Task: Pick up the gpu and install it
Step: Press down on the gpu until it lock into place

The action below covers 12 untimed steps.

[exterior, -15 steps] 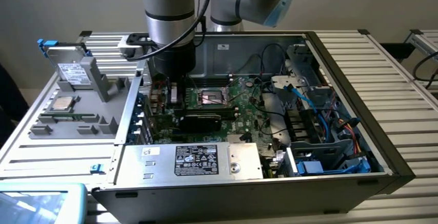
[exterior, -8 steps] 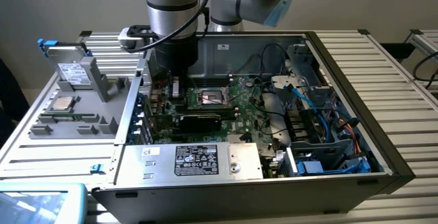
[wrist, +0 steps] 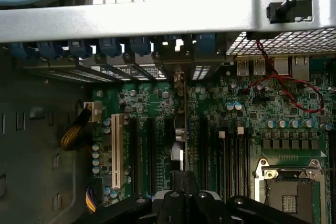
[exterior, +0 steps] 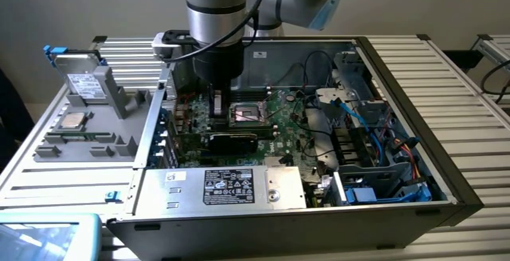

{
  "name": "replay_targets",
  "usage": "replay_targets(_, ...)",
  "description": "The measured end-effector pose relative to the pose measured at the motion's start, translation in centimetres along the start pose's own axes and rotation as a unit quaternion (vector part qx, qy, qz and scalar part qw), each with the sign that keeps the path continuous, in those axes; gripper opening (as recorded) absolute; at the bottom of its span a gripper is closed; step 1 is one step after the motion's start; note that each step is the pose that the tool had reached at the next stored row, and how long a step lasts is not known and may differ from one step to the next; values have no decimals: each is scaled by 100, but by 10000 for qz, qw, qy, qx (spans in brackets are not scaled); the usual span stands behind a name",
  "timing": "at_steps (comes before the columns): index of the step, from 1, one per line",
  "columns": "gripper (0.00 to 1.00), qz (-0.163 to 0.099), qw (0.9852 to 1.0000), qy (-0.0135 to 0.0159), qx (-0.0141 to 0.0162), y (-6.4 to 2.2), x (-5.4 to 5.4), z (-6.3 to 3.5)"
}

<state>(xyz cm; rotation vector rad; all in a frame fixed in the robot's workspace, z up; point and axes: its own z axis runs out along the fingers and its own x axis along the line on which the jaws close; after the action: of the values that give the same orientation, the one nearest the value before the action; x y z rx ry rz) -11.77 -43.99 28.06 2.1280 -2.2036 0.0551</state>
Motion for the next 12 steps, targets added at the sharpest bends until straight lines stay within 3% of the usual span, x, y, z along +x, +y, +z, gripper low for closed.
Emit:
replay_targets(7,12,0,10000,-35,-3,-83,13,72)
replay_targets(12,12,-2,9999,-124,-10,-85,8,134)
